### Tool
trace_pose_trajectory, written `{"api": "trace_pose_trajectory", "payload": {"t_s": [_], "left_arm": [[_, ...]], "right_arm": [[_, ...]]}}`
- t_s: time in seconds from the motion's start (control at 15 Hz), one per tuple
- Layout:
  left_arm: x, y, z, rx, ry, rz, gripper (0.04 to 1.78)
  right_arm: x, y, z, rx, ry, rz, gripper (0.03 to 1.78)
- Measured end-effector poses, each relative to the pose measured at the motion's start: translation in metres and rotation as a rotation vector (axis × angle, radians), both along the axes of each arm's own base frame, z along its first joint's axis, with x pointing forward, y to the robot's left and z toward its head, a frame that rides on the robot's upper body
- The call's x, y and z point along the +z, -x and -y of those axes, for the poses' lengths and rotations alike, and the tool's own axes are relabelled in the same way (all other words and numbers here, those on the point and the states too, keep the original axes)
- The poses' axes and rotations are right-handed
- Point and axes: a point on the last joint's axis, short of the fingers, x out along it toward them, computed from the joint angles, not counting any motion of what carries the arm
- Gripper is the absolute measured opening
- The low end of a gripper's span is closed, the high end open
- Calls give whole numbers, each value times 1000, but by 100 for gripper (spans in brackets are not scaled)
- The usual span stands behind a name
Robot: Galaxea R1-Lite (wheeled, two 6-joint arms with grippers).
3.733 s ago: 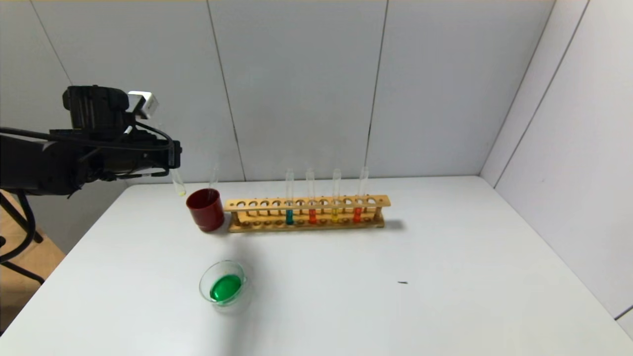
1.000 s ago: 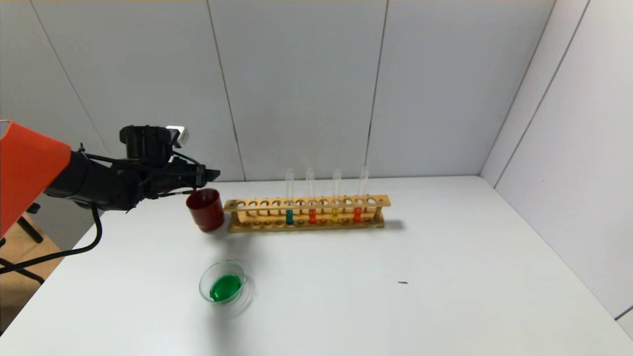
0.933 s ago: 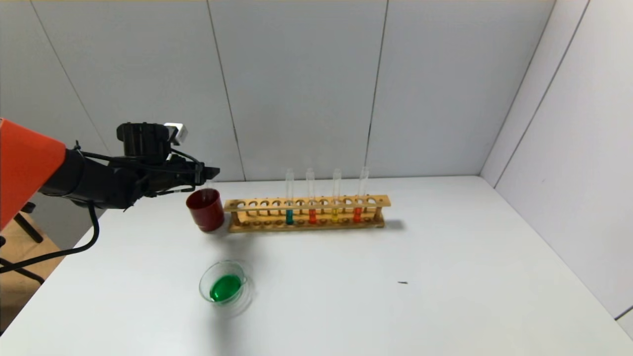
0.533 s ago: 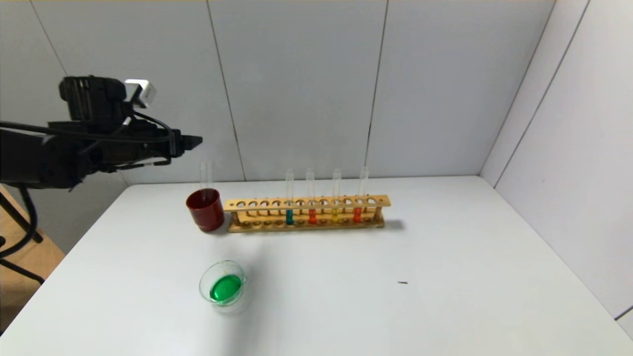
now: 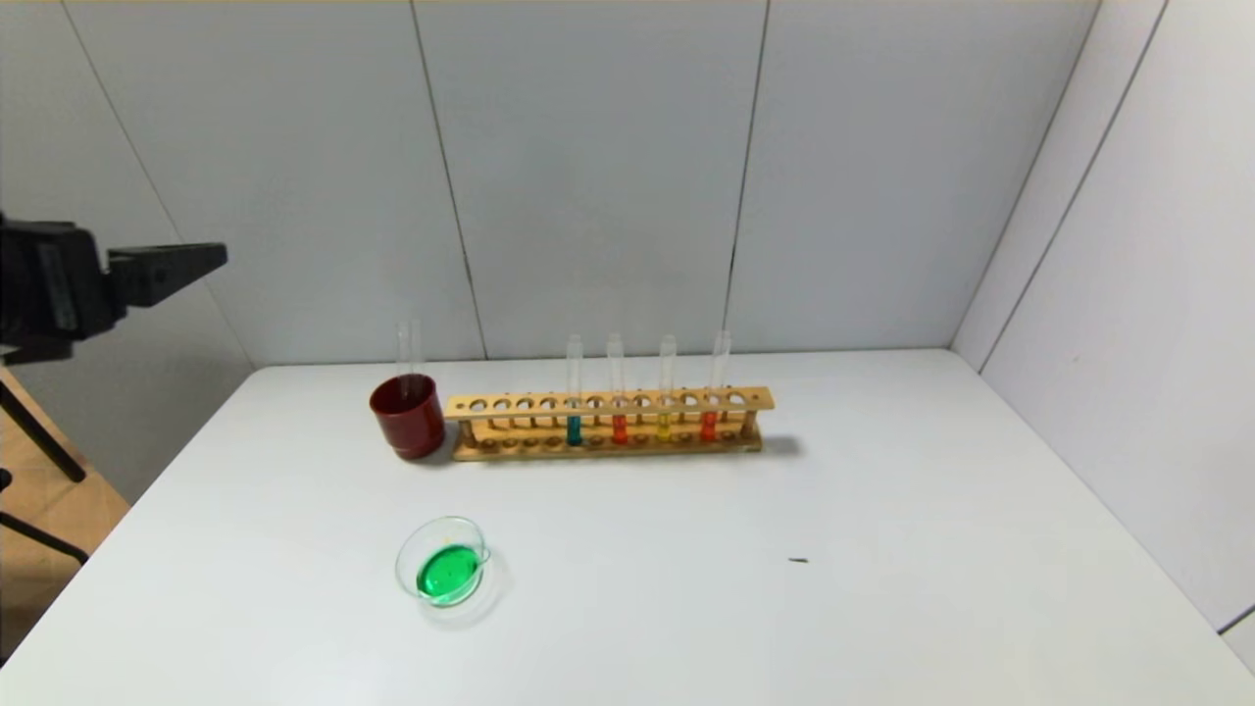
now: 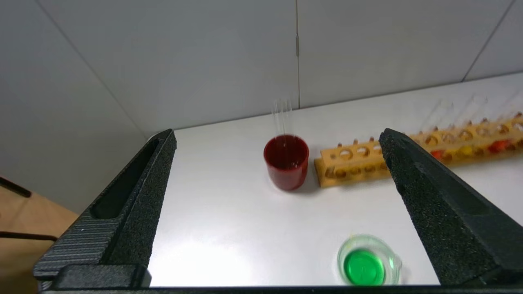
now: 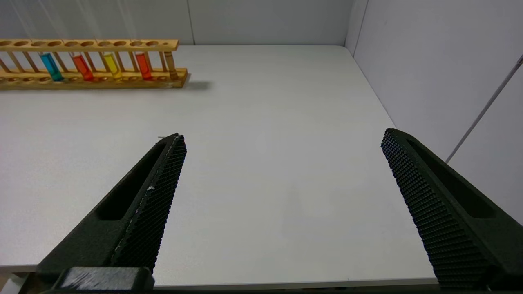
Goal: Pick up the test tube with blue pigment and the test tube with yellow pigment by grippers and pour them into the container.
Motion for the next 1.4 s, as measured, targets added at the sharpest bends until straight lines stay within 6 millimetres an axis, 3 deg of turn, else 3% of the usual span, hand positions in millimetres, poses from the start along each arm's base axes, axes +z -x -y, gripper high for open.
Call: {"api": "trace_pose_trajectory", "payload": {"t_s": [0.33,0.87,1.07,1.4], "left_arm": [[-29,86,0,-4,-26,63,175],[-77,184,-1,1,-27,204,175],[-106,199,-2,13,-24,234,175],[-162,194,-2,34,-25,143,175]], "right_arm": [[0,0,0,0,0,0,175],[0,0,0,0,0,0,175],[0,0,0,0,0,0,175],[0,0,0,0,0,0,175]]}}
